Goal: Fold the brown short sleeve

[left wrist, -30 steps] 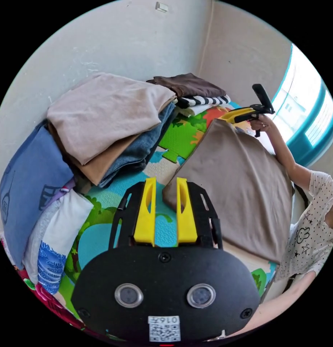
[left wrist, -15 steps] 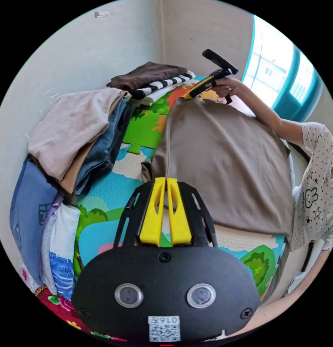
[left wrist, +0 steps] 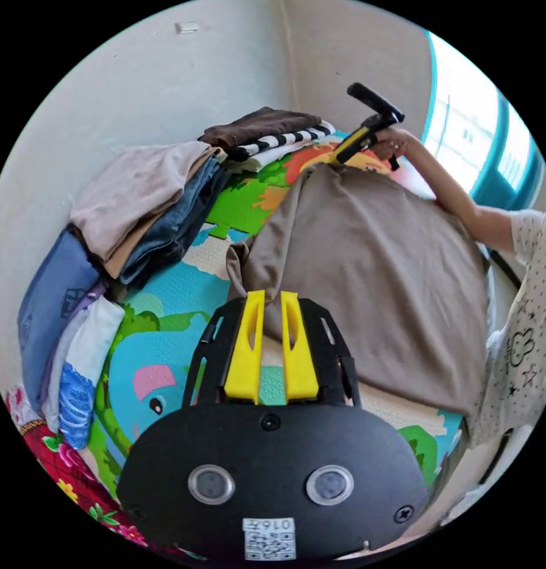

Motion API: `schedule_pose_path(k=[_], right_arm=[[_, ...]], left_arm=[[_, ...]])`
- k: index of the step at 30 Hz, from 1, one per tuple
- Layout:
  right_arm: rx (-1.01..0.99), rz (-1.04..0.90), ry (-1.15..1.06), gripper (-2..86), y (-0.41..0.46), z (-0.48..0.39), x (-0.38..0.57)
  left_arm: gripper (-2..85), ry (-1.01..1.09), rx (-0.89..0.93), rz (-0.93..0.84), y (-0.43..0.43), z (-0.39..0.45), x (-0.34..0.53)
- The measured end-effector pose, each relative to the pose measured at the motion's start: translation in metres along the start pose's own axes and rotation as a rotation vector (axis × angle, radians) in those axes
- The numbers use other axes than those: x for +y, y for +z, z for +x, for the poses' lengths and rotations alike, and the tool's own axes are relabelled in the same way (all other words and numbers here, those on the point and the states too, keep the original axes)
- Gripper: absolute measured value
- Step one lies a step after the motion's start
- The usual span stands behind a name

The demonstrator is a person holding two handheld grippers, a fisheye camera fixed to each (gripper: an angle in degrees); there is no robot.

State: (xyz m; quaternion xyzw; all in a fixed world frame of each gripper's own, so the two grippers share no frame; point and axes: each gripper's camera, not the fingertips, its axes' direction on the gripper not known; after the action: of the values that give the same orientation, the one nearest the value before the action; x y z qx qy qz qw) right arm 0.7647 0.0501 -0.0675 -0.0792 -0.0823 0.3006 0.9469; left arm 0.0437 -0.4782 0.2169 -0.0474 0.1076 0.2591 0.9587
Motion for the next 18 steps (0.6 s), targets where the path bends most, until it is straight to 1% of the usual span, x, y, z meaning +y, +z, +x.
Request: schedule_pose_path(k=[2,5,8,12,13,15,17,18], right_arm=[[-0.005,0.003,0.004,-0.4,0.000,0.000,0.000],[-0.008,0.007,0.009,-0.4,0.002,-0.002,-0.001],[-0.008,0.007,0.011,-0.3,0.003,-0.004,-0.002],[-0.004,0.014,0.024,-0.3,0.004,-0.006,-0.003],[-0.005,0.015,0.025,-0.3,0.004,-0.006,-0.003],[-0.005,0.021,0.033,-0.3,0.005,-0.007,-0.004],[0.009,0.029,0.039,-0.3,0.005,-0.009,-0.004],[0.025,0.040,0.052,-0.4,0.005,-0.009,-0.005]], left_arm=[[6.6,-0.100,0.025,0.026,-0.008,-0.024,-0.002],[7.9,-0.235,-0.036,0.063,-0.018,-0.052,-0.011],[8.1,-0.299,-0.066,0.006,-0.009,-0.068,-0.028],[8.8,-0.280,0.054,-0.112,0.016,-0.074,-0.049],[8.8,-0.275,0.046,-0.133,0.019,-0.074,-0.051],[6.1,-0.269,-0.081,-0.187,0.023,-0.075,-0.056],[2.4,-0.270,-0.122,-0.169,0.020,-0.078,-0.059],[0.3,-0.262,-0.105,-0.167,0.018,-0.082,-0.063]])
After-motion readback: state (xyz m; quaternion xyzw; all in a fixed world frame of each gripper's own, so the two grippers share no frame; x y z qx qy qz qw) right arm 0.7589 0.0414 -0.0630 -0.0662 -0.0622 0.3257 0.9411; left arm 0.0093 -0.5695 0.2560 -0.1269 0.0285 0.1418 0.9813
